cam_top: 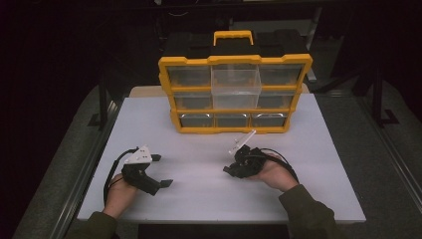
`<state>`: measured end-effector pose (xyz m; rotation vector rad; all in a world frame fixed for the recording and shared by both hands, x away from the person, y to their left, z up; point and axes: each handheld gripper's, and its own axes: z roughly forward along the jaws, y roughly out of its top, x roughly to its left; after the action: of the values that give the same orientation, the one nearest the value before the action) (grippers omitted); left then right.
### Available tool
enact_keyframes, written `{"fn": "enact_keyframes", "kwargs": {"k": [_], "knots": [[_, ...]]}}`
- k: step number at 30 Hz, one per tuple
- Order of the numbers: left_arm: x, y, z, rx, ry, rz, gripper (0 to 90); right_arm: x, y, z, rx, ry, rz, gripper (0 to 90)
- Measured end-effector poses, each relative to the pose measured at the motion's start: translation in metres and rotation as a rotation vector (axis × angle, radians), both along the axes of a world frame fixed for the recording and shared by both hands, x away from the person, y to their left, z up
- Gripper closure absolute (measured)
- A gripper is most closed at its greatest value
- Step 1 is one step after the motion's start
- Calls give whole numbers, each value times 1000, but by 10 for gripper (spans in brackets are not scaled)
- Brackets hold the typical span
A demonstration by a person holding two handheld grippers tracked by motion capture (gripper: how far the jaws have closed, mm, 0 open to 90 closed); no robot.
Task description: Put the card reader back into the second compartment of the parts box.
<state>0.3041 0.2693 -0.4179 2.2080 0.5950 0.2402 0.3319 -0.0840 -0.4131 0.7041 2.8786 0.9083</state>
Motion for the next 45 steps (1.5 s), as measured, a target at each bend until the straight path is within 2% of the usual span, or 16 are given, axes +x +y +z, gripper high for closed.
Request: {"fn": "enact_keyframes", "kwargs": {"k": [18,32,45], "knots": [[0,0,0,-1,2,-1,4,8,-31,22,24,-20,-42,725],[1,0,-2,7,6,5,4,14,-62,44,52,-16,-78,725],[1,0,-2,6,11,5,4,22,-76,72,64,-32,-87,725]]}}
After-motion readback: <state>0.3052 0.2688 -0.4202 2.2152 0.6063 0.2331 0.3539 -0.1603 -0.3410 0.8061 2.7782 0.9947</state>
